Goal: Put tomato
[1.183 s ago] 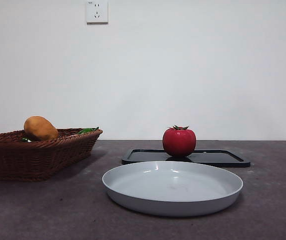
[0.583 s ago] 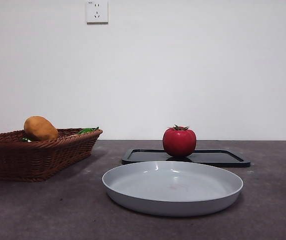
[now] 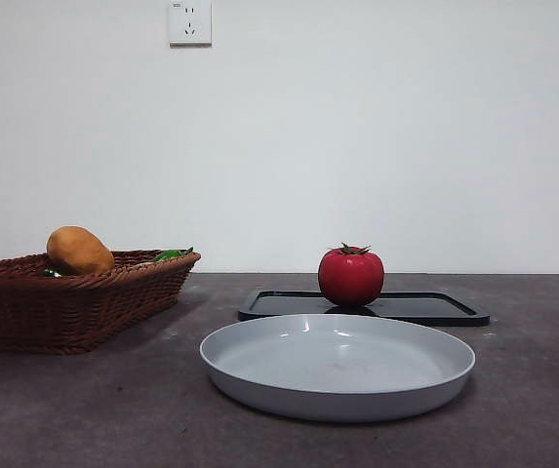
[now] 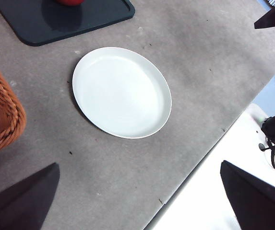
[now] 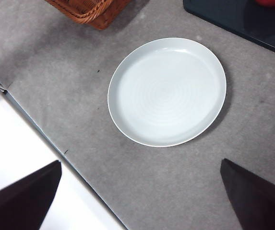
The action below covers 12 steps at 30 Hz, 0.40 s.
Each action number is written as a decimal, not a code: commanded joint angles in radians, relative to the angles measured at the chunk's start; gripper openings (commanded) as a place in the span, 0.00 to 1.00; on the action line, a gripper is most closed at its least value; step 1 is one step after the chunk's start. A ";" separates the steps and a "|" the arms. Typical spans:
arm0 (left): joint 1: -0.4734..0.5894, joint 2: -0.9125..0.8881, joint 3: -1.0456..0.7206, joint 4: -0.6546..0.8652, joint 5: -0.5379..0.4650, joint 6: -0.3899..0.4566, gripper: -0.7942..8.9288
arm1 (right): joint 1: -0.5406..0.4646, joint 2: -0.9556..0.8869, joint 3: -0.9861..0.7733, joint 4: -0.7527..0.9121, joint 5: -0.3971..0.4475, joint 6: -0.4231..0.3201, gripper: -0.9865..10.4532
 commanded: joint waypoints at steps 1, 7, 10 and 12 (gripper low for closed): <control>-0.003 0.005 0.017 0.007 0.002 0.005 0.66 | 0.006 0.007 0.008 0.011 -0.003 0.010 0.59; -0.003 0.005 0.017 0.007 0.002 0.005 0.45 | 0.006 0.007 0.008 0.012 -0.002 0.010 0.39; -0.003 0.005 0.017 0.007 0.002 0.006 0.22 | 0.006 0.007 0.008 0.017 -0.003 0.010 0.18; -0.003 0.005 0.017 0.008 0.002 0.006 0.09 | 0.006 0.007 0.008 0.023 -0.003 0.010 0.10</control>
